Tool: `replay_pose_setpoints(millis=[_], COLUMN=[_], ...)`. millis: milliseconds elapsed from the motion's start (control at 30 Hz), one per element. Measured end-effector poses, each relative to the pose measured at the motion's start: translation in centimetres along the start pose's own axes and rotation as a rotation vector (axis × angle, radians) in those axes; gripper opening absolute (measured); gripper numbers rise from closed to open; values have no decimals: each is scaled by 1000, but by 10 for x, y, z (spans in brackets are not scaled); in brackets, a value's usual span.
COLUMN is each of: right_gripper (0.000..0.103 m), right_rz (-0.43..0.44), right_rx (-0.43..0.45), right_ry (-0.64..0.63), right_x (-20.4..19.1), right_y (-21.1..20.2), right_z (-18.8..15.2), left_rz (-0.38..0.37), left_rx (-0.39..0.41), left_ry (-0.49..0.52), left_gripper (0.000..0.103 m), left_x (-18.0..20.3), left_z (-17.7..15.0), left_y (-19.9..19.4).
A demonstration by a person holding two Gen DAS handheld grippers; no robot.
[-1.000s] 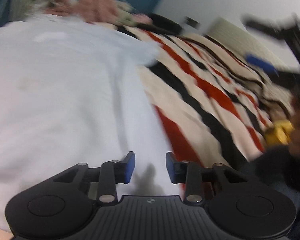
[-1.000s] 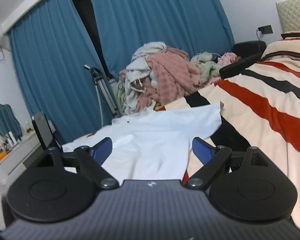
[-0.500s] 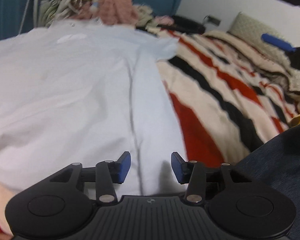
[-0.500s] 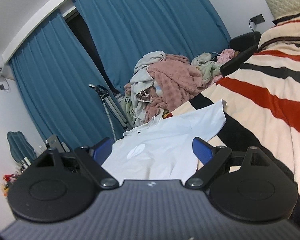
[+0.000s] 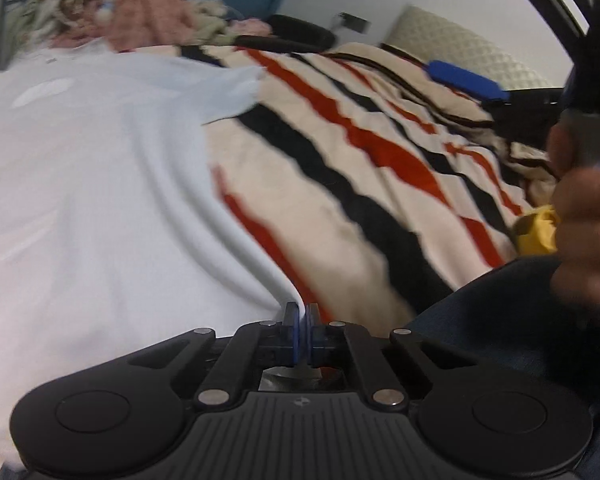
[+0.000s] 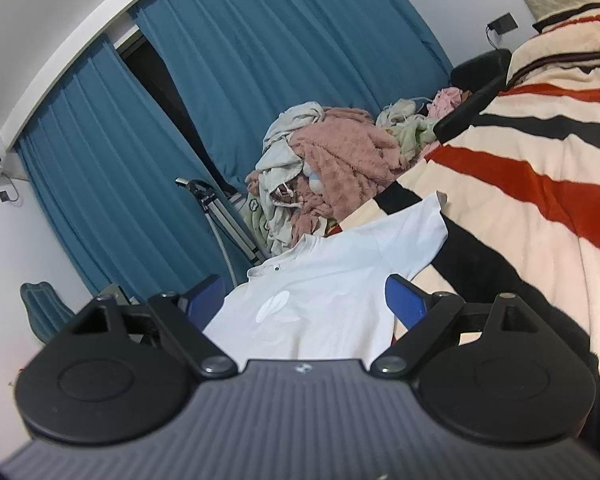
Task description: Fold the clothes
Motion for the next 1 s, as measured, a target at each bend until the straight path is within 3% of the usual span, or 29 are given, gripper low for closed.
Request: replay_pose_setpoints(millis=[167, 267, 367, 400, 433, 533, 800, 1000], right_gripper=[89, 89, 89, 89, 89, 89, 89, 89], right_rz=[-55, -69, -78, -83, -85, -90, -119, -147], right_rx=[15, -13, -29, -32, -35, -46, -61, -88], right_ry=[-153, -178, -180, -181, -187, -215, -301, -384], right_x=[-10, -7, -4, -3, -3, -5, -15, -22], right_y=[2, 7, 11, 12, 13, 16, 33, 58], right_z=[-1, -4, -7, -8, -9, -13, -25, -41], left_rz=[-39, -50, -62, -57, -35, 54, 316, 409], left_rx=[-48, -47, -47, -40, -20, 60, 290, 423], left_ry=[37, 31, 25, 23, 24, 26, 12, -107], left_gripper=[5, 15, 43, 58, 68, 82, 97, 101], left_x=[28, 25, 22, 19, 12, -14, -86, -127], left_z=[9, 6, 4, 4, 6, 17, 60, 72], left_y=[29, 26, 24, 21, 12, -18, -85, -110])
Point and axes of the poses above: each gripper's, at about its wrist camera, not at the fingertips, and y roughly the way its jaws point, x to its right, z to its top, the point moved 6 cm from there along y, roughly the way its jaws point, and after that the axes turned 9 degrees about z, right-handed, at the moved point
